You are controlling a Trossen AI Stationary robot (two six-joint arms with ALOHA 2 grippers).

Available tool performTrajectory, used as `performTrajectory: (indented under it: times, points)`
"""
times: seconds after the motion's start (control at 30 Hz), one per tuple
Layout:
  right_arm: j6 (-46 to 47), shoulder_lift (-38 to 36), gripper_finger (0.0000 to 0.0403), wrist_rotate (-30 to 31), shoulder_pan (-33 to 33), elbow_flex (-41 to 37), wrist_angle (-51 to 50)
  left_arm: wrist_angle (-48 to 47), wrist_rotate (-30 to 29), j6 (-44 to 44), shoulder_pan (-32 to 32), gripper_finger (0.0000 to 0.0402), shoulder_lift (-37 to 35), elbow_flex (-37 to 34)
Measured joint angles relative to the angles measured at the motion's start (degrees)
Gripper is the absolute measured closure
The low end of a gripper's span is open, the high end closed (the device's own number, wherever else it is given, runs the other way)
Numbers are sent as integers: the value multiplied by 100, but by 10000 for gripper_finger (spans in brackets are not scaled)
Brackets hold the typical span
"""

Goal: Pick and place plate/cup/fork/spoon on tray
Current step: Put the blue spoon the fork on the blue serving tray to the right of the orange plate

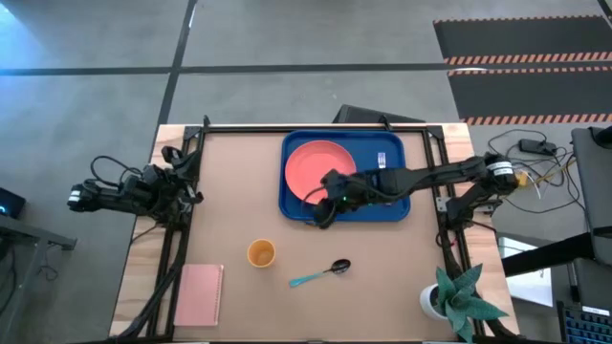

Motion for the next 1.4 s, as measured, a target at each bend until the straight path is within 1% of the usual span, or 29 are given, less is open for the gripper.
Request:
performTrajectory:
  times: [0.23,0.37,0.57,0.67,0.77,0.97,1.03,1.13,1.23,1.33,1.4]
  points:
    - [933,303,288,-496,431,0,9,-3,-1,0,-1,402,0,0]
    - [1180,411,289,-755,655,2,7,-3,-1,0,-1,402,0,0]
    - [1090,397,289,-635,961,21,200,-1,-1,-1,-1,402,0,2]
    - [998,495,289,-517,1035,284,212,3,-1,-2,0,402,0,2]
    - [681,729,289,-484,1057,739,23,2,-1,-2,-1,402,0,6]
    - [-255,1348,289,-513,1102,1661,-738,3,-1,-8,-1,402,0,9]
    - [-663,1571,289,-623,1152,1889,-1086,3,-1,-37,-2,402,0,9]
    - [-1405,1882,289,-786,1288,2142,-1838,3,-1,-40,-1,402,0,7]
    - [-2079,2158,289,-847,1422,2270,-2306,3,1,-44,0,402,0,7]
    - [-2854,2432,289,-1137,1517,2271,-2290,3,1,-44,-2,402,-2,7]
    - [-3141,2608,289,-1191,1564,2269,-2282,3,-1,-44,0,402,-4,7]
